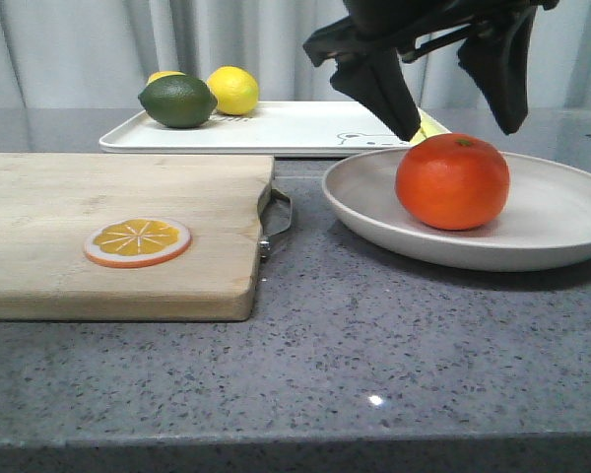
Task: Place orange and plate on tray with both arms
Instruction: 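Lower the orange onto the plate, open the left gripper, lift away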
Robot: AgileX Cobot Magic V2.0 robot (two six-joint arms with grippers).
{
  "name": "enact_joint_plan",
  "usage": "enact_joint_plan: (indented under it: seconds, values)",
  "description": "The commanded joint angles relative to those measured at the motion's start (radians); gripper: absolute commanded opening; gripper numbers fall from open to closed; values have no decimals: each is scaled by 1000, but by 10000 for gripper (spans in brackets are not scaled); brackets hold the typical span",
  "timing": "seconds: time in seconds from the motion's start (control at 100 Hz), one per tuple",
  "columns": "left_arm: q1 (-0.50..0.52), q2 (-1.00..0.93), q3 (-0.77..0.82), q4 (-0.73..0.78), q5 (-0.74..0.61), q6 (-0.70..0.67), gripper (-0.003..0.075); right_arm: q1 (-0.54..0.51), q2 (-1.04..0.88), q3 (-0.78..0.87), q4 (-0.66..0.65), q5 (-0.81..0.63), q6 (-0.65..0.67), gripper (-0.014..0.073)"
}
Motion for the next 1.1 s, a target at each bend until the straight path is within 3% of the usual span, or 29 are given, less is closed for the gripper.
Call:
enact_joint_plan:
  seconds: [0.0, 0.12, 0.38, 0.69, 1.09]
  values:
    - [-1, -89, -37, -2, -33, 5, 455, -7, 12, -36, -14, -77, 0, -61]
    - [-1, -117, -37, 4, -59, 5, 330, -7, 12, -36, -14, -77, 0, -61]
    - [-1, -186, -26, 15, -77, 5, -20, -7, 12, -36, -14, -77, 0, -61]
    - [-1, -319, 136, 41, -147, 5, -19, -7, 12, -36, -14, -70, 0, -61]
    - [1, -628, 631, 41, -398, -22, -19, -7, 12, -36, -14, -73, 0, -61]
